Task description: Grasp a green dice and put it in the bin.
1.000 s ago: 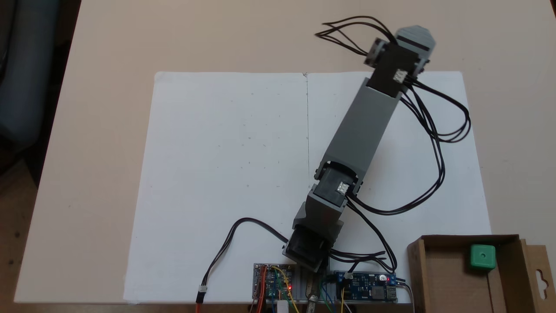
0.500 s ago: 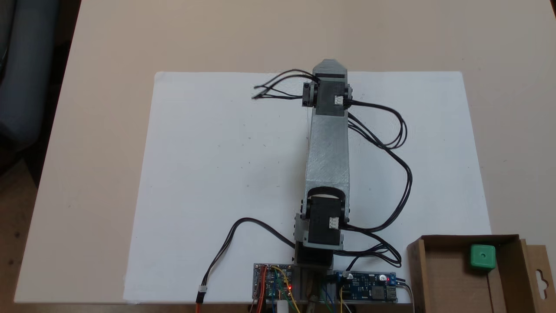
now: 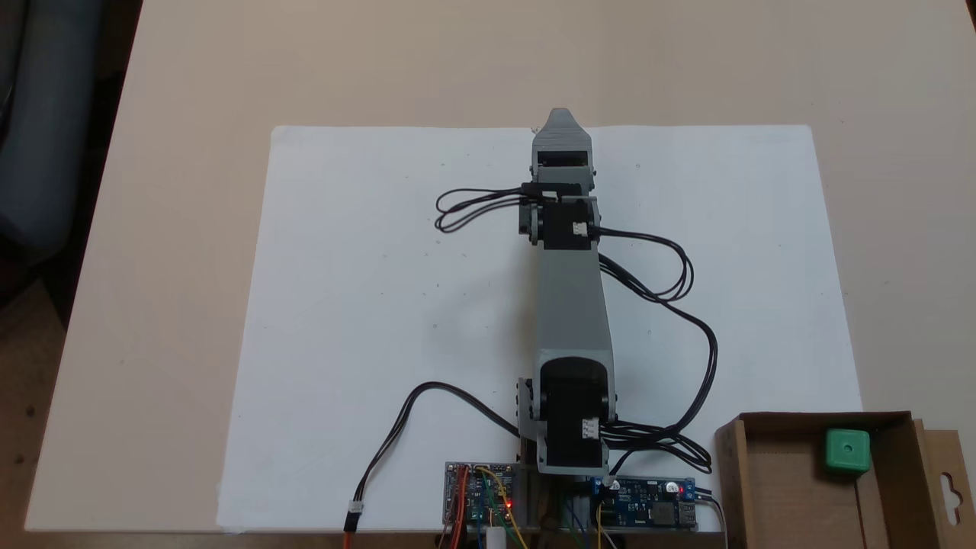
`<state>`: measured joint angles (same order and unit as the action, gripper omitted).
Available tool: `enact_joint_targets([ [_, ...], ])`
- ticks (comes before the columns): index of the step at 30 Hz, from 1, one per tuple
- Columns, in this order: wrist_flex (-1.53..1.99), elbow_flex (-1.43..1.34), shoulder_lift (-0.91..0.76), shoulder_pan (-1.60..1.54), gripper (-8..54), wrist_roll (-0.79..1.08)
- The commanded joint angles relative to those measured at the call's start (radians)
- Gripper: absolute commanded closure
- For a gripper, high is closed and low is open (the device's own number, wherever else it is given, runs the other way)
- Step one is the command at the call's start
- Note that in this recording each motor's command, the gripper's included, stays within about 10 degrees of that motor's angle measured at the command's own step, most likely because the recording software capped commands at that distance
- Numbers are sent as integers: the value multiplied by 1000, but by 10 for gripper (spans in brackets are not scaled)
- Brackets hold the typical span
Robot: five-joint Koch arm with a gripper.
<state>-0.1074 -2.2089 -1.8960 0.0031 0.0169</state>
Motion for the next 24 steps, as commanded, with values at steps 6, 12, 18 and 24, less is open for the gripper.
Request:
enact_joint_targets([
  [6,-334,-166,-103,8,46,-40],
  [12,-529,-284,-137,9,13,-28],
  [18,-725,-374,-158,21,15,15],
  [24,-926,-532,-201,25,15,15],
])
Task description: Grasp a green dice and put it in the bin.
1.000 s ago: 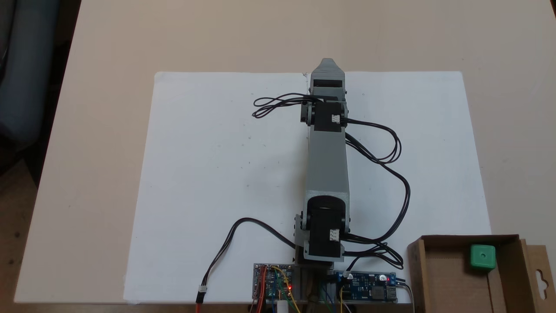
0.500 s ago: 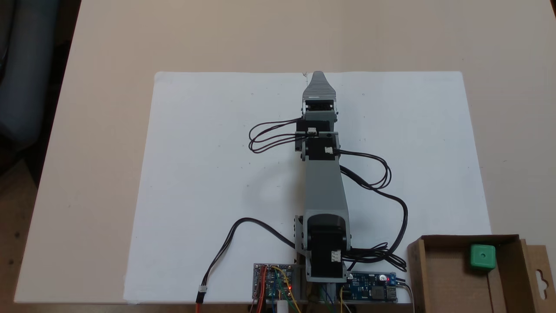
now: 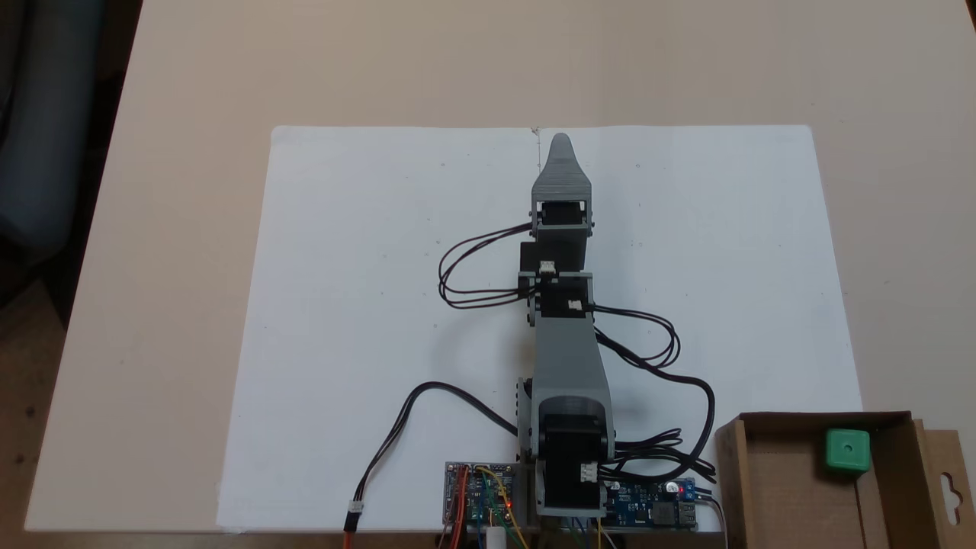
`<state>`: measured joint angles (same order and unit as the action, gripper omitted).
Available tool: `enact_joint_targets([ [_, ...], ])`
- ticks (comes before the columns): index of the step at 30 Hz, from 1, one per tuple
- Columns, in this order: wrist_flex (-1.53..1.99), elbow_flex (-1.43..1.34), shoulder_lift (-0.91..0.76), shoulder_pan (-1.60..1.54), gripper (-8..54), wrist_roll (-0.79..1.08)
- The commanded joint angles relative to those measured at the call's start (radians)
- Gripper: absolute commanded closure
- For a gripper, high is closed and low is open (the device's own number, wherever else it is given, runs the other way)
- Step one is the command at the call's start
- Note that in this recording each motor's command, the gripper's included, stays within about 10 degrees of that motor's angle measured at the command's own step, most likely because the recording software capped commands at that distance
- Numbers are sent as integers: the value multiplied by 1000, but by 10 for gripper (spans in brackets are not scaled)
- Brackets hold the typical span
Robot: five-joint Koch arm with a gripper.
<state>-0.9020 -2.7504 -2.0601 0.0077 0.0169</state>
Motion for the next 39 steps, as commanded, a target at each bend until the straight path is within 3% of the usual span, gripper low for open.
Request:
enact_joint_targets([
  [1,-165,-12,-41,20,14,15],
  [12,-503,-275,-153,17,15,14],
  [25,-871,-382,-295,18,15,15],
  [39,-876,-382,-310,57,11,18],
])
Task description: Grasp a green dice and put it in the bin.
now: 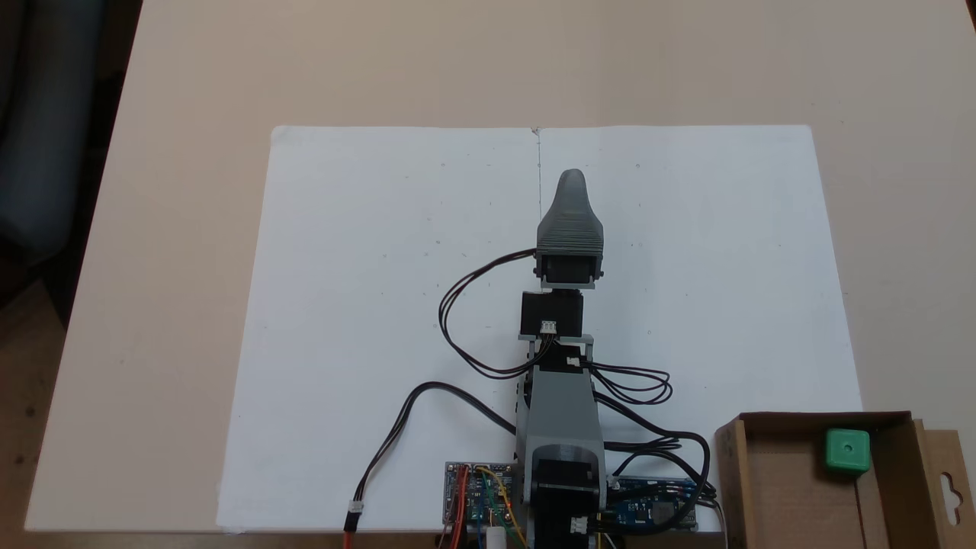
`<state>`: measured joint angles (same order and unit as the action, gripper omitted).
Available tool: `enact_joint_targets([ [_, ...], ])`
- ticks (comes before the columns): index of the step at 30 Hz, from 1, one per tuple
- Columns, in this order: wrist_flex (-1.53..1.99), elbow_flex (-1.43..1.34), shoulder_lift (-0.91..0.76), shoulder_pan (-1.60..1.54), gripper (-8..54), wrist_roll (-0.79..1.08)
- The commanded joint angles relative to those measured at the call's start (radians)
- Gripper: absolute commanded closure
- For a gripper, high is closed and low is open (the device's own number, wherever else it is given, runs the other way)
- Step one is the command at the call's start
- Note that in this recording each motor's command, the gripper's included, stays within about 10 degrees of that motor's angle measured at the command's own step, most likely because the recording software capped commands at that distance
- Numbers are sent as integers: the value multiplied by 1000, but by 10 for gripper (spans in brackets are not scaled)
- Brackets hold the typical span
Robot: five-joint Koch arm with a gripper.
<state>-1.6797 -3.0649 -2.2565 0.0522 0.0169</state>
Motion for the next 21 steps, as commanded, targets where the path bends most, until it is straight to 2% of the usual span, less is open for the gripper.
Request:
enact_joint_targets([
  [1,-98,-67,-114,12,11,18],
  [21,-91,-67,-110,12,8,17],
])
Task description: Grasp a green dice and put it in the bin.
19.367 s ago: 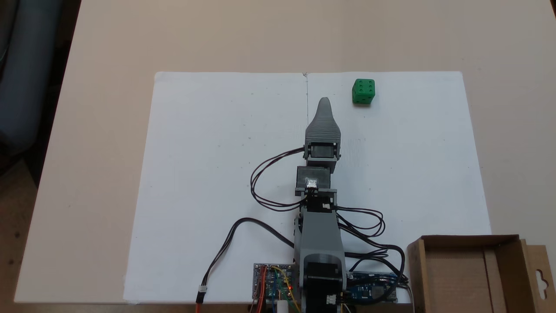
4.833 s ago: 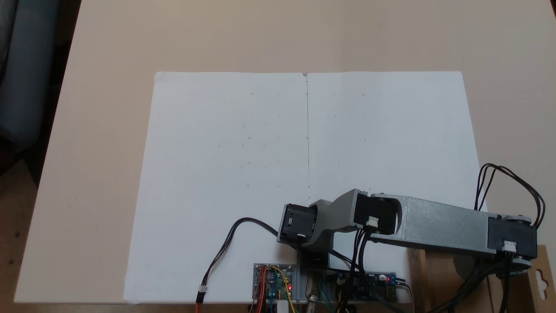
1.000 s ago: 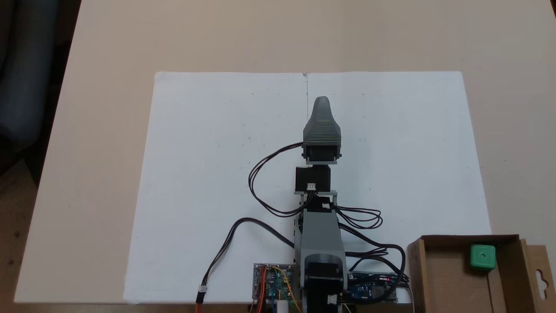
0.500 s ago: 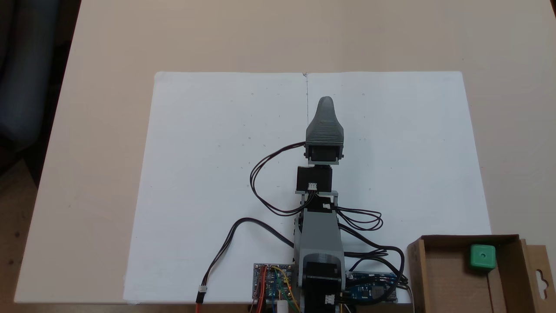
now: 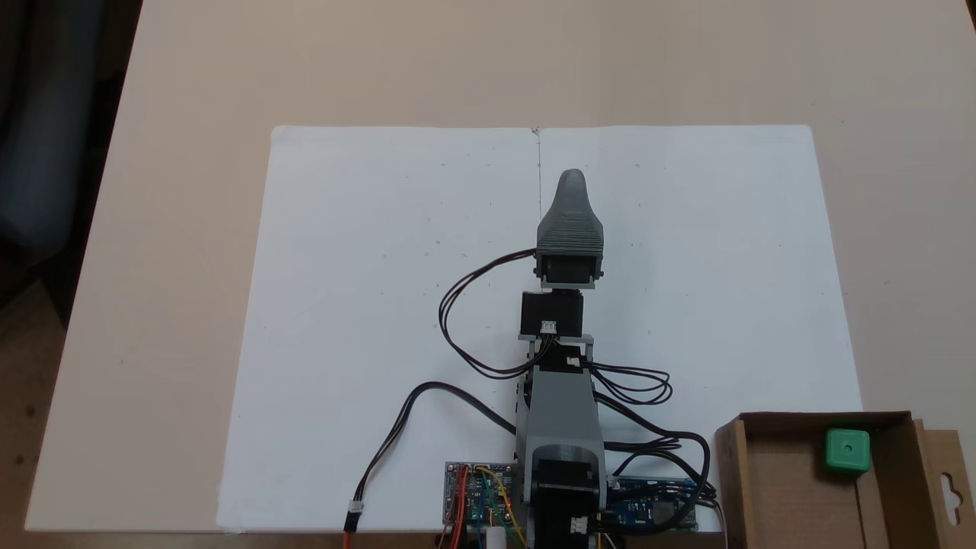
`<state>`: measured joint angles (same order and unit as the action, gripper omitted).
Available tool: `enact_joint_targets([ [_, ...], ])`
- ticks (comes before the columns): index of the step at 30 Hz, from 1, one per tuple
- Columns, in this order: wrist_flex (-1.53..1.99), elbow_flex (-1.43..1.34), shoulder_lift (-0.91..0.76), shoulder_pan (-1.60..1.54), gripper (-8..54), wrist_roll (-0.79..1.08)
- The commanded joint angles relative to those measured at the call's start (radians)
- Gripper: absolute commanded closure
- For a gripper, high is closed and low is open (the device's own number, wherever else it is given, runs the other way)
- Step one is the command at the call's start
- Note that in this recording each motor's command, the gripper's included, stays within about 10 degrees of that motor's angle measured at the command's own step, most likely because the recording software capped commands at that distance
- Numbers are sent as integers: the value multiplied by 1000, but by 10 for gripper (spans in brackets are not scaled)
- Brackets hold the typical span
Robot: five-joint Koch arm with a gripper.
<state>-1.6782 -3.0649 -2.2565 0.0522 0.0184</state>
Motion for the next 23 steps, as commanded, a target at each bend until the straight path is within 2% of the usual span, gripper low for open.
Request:
enact_joint_targets([
  [1,-92,-67,-110,14,8,17],
  [23,-92,-67,-110,6,8,14],
])
